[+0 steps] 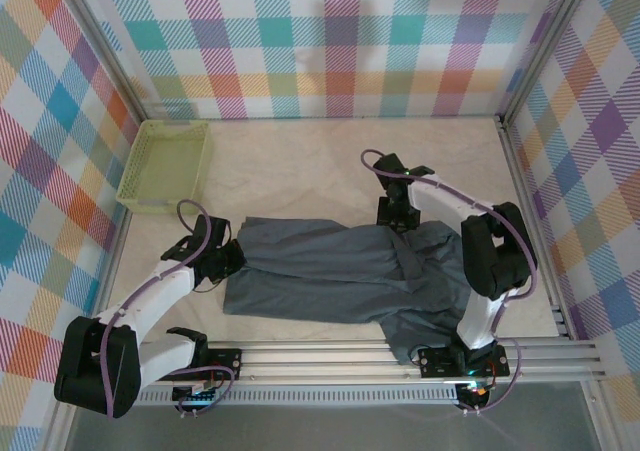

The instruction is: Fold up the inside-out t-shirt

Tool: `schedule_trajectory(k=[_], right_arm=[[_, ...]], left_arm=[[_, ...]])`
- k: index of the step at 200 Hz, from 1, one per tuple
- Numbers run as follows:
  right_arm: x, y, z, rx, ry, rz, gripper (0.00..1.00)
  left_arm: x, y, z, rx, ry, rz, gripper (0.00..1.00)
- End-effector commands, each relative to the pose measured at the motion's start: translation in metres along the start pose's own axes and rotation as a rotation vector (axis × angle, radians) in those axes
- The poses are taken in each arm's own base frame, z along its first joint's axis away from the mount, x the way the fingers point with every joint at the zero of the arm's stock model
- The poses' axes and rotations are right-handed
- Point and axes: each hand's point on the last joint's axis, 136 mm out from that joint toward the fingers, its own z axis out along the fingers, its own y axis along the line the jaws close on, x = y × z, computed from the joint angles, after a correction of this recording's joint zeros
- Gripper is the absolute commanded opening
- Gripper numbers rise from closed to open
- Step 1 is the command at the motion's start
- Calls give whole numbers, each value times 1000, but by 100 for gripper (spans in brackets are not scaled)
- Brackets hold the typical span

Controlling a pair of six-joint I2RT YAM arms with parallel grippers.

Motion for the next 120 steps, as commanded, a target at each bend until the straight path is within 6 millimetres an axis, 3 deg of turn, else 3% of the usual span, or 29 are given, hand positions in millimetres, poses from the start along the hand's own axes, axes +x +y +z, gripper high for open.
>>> schedule_trajectory(k=[1, 30, 52, 63, 93, 120], right_arm=[[3, 2, 3, 29, 29, -21, 49], [2, 6, 6, 30, 38, -29, 35], [-5, 1, -1, 56, 15, -28, 11], [-13, -2, -13, 63, -19, -25, 4], [-57, -23, -61, 12, -137, 43, 0], [-115, -44, -104, -68, -244, 133, 0]], left_arm=[[-12, -7, -4, 16, -26, -14, 0], [-14, -8, -3, 14, -27, -16, 0], [-16, -9, -2, 6, -29, -14, 0], [-20, -10, -3, -2, -35, -14, 0], [-51, -29, -9, -5, -79, -13, 0], [-106, -60, -18, 21, -163, -36, 0]])
